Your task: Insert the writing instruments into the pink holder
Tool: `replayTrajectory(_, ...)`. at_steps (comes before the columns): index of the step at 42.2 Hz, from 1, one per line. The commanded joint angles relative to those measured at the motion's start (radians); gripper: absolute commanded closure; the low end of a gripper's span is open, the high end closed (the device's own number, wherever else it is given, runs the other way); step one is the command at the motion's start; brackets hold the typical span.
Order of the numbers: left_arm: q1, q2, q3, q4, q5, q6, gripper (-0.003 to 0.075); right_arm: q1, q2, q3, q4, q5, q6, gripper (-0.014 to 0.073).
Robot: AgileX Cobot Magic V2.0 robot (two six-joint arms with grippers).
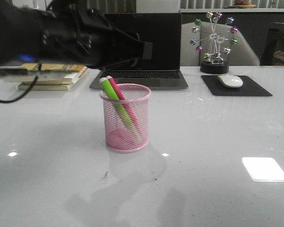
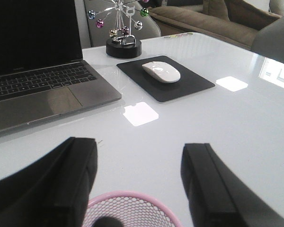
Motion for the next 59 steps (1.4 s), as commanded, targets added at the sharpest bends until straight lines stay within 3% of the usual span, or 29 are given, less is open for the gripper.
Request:
replayTrajectory(1,0.005,-0.158,-0.033,0.020,0.141,0.009,0.0253,-0.001,-0.004,-0.025,-0.006,-0.056,-0.011,0.0125)
replayTrajectory(12,0.005,-0.485,-0.109,0.057,0.813,0.009,0.0253,-0.001,-0.004,-0.025,-0.006,-0.055,-0.011,0.0125)
replayTrajectory(33,0.005,-0.931,-0.111,0.049,1.360,0.004,0.0255,-0.001,-0.004,-0.025,0.000,-0.060,-0.011,0.0125)
replayTrajectory(40,0.005,-0.979,-0.111,0.036,1.461,-0.001,0.0278,-0.001,-0.004,-0.025,0.000,-0.056,-0.011,0.0125)
replayTrajectory(50,0.005,-0.983,-0.083,0.031,1.461,-0.001,0.0323,-0.001,-0.004,-0.025,-0.031,-0.083,0.101,0.0125)
replayTrajectory(59,0.005,-0.983,-0.076,0.031,1.451,-0.001,0.0389,-0.001,-0.004,-0.025,-0.055,-0.087,0.094,0.0135)
